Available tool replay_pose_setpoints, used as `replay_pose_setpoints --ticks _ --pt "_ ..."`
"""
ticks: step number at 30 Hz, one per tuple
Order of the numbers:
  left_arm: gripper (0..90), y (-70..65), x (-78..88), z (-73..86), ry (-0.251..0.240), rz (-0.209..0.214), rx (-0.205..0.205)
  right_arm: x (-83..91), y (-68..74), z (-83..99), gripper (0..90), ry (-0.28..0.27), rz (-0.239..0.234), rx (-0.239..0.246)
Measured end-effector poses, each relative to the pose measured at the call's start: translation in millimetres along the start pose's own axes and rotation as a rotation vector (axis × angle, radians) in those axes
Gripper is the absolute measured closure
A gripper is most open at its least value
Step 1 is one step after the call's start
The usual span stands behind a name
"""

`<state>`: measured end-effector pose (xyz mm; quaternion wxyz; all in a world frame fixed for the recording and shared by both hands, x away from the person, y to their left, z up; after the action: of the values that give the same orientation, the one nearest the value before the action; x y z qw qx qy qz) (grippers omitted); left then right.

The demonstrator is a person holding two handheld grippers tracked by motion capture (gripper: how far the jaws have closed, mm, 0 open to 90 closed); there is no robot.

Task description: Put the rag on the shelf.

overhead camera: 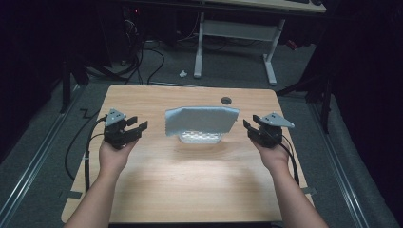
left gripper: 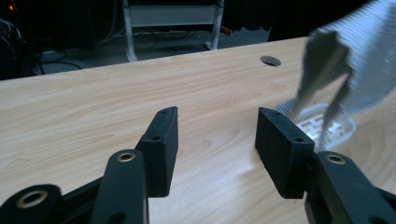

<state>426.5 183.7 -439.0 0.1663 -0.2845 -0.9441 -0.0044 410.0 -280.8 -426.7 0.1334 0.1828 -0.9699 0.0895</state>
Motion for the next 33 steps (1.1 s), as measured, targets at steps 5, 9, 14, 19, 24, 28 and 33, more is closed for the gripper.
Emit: replay_pose_setpoints --ticks 5,9,14,19,24,28,33 --pt "44.3 -13.5 25.6 15.2 -0.005 0.021 -0.016 25.2 10.8 1.5 49.1 -0.004 -0.016 0.043" --pt "41.1 -32.7 45.9 39.0 0.009 0.054 -0.022 47.5 22.9 5.6 40.5 -0.02 -0.03 0.056" --pt "37.6 -62.6 49.2 73.0 0.093 0.129 0.022 70.5 42.9 24.1 33.7 0.016 -0.06 0.021" --pt "37.4 -110.5 40.2 105.6 0.177 0.215 0.003 83.5 74.8 62.6 30.3 0.076 -0.084 0.036" --pt "36.0 -139.8 30.5 120.4 0.247 0.252 -0.102 80.8 102.4 102.5 27.4 0.163 -0.146 0.021" --pt "35.3 -146.3 29.8 119.4 0.244 0.248 -0.141 75.5 112.1 115.5 27.3 0.193 -0.191 0.072" --pt "35.3 -144.7 30.9 120.9 0.251 0.242 -0.136 71.8 117.0 117.6 27.1 0.203 -0.208 0.086"
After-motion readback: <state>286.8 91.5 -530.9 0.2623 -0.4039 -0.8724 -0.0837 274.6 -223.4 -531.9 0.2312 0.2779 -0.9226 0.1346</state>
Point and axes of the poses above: each handheld gripper's, and its own axes: x roughly backward along the jaws, z roughly out of its underside, y roughly to its left, the point moved 1 cm from there along -x, roughly forward along the jaws, and after that the axes turned 6 degrees about -y, right-handed, at the moved point
